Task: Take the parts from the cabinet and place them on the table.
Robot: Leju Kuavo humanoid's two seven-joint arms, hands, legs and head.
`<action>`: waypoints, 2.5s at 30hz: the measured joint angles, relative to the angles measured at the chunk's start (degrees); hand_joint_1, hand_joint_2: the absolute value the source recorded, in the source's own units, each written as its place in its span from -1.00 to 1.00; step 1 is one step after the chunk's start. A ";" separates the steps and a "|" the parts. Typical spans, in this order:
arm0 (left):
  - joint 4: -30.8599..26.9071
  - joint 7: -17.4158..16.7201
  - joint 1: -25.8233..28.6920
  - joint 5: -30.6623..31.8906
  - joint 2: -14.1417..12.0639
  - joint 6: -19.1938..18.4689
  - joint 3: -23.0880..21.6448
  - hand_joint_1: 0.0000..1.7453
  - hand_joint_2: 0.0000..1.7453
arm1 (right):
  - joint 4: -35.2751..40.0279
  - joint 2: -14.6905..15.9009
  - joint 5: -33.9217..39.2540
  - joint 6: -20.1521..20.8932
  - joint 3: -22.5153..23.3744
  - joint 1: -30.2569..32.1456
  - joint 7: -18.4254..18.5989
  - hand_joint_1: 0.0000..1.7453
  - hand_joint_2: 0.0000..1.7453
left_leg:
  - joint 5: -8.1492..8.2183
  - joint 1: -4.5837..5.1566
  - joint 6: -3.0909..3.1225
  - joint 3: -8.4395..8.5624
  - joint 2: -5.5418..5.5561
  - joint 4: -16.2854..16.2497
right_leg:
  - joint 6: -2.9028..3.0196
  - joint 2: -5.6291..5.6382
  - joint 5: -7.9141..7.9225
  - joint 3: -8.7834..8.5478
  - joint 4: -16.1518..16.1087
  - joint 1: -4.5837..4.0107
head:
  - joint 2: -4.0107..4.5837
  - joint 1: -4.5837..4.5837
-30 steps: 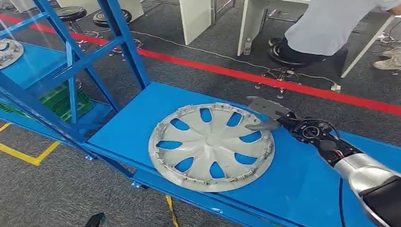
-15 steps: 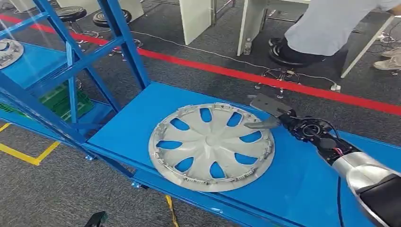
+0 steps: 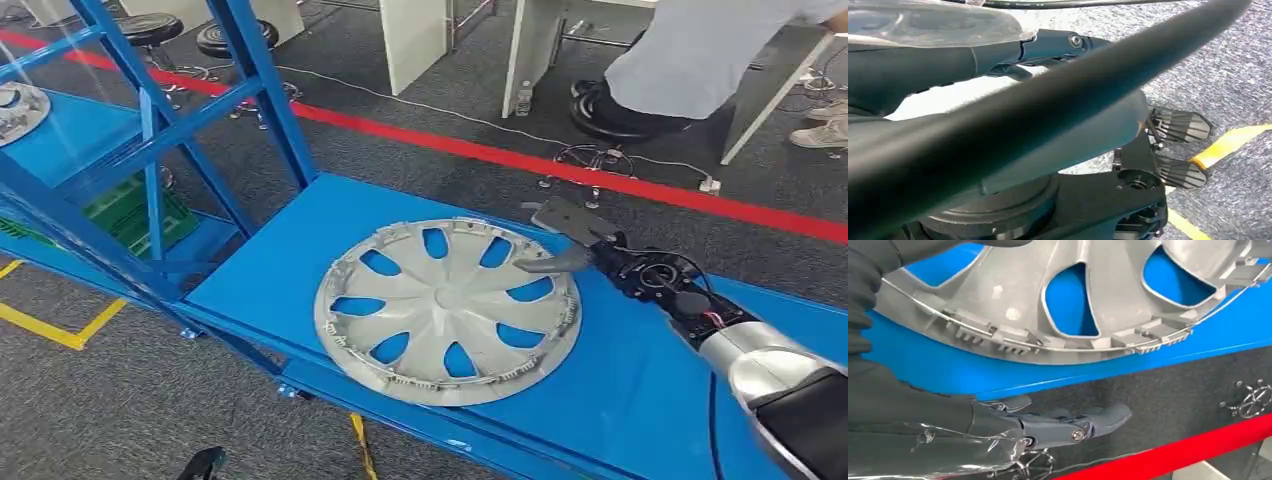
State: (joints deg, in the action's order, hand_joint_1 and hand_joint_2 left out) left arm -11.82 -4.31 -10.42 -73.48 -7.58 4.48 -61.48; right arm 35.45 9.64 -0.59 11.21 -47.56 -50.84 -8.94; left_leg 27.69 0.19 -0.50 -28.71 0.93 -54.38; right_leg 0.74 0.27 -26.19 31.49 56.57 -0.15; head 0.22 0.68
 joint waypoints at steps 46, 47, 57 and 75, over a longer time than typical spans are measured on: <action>0.00 1.01 0.80 -1.68 -0.33 -0.20 -0.07 -1.00 -1.00 | -7.45 -5.70 -3.21 2.99 -2.38 0.04 -2.56 -1.00 1.00 | -0.01 0.00 -0.02 0.07 -0.02 0.01 | 0.01 0.04 0.02 -0.03 0.00 -0.01 | 0.00 -0.02; 0.00 1.01 0.80 -1.68 -0.33 -0.20 -0.07 -1.00 -1.00 | -7.54 -5.70 -3.30 3.02 -2.49 0.00 -2.58 -1.00 1.00 | -0.01 0.00 -0.02 0.07 -0.02 0.01 | 0.01 0.04 0.02 -0.04 0.00 -0.01 | 0.00 0.00; 0.00 1.03 0.80 -1.66 -0.42 -0.11 -0.07 -1.00 -1.00 | -7.80 -5.68 -3.19 3.02 -3.37 -0.20 -2.75 -1.00 1.00 | -0.01 0.00 -0.02 0.10 -0.02 0.01 | 0.01 0.04 0.03 -0.06 0.00 -0.01 | 0.00 -0.04; 0.00 1.03 0.80 -1.68 -0.48 -0.04 -0.07 -1.00 -1.00 | -8.06 -5.68 -2.99 2.27 -3.93 -0.46 -3.02 1.00 1.00 | -0.02 0.00 -0.03 0.13 -0.04 0.01 | -0.01 0.08 0.07 -0.08 0.00 -0.01 | 0.00 -0.09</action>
State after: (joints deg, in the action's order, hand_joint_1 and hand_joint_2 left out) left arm -11.82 -3.28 -9.63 -75.17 -8.07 4.44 -61.55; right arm 27.39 3.96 -3.58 13.49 -51.49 -51.29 -11.96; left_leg 27.67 0.19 -0.53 -28.58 0.89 -54.37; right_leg 0.73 0.35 -26.12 31.41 56.56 -0.16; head 0.22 0.59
